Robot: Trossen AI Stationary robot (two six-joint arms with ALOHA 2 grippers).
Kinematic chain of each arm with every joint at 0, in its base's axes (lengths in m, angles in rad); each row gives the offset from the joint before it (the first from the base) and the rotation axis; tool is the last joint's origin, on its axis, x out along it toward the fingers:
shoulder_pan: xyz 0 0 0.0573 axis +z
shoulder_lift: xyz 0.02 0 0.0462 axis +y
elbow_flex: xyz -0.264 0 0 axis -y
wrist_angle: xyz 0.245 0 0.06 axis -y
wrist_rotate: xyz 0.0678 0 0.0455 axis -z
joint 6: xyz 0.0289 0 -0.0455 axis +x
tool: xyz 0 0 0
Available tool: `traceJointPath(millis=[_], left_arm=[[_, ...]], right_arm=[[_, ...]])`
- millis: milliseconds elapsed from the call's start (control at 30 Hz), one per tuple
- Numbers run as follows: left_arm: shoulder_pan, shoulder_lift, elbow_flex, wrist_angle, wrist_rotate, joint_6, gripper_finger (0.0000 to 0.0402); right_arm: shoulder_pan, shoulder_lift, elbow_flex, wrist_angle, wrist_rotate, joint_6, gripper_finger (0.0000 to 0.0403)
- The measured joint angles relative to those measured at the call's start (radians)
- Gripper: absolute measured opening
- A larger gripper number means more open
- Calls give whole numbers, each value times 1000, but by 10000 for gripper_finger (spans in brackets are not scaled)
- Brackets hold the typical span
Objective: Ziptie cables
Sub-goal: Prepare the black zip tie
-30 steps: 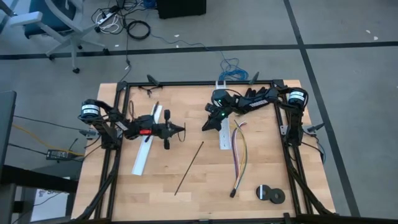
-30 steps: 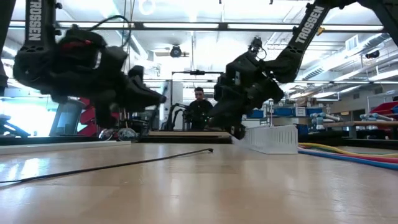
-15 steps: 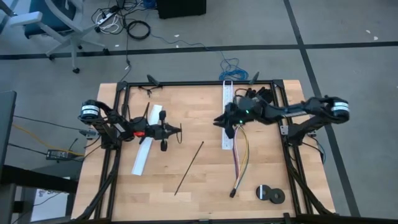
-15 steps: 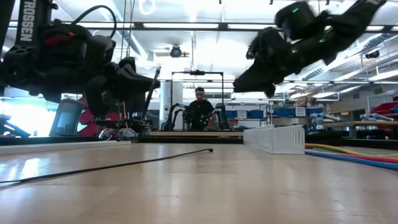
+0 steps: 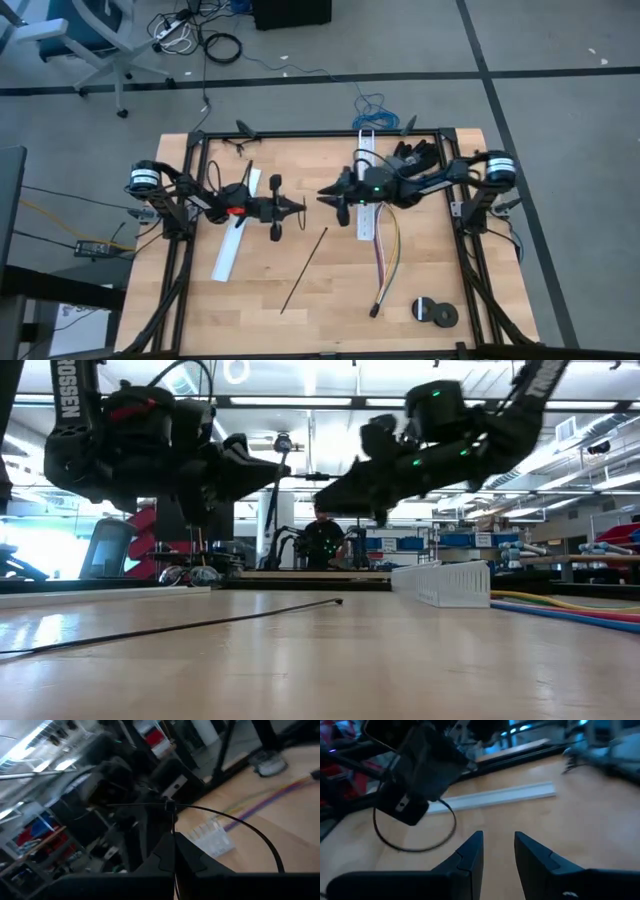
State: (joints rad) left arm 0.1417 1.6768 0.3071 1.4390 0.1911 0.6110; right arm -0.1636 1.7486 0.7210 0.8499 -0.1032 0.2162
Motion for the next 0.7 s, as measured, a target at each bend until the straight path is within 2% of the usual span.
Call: traceJointPath(millis=[133, 300, 500, 700], left_arm=[[0, 1, 11, -24, 18, 6, 1], [0, 1, 9, -24, 59, 6, 1], [0, 1, 8, -86, 52, 38, 1], [0, 1, 9, -81, 26, 59, 1]], right_arm=[[-8, 65, 71, 6, -76, 50, 98], [-16, 86, 120, 20, -130, 86, 98], [-39, 70, 118, 87, -223, 145, 98], [-42, 78, 118, 88, -286, 186, 98]])
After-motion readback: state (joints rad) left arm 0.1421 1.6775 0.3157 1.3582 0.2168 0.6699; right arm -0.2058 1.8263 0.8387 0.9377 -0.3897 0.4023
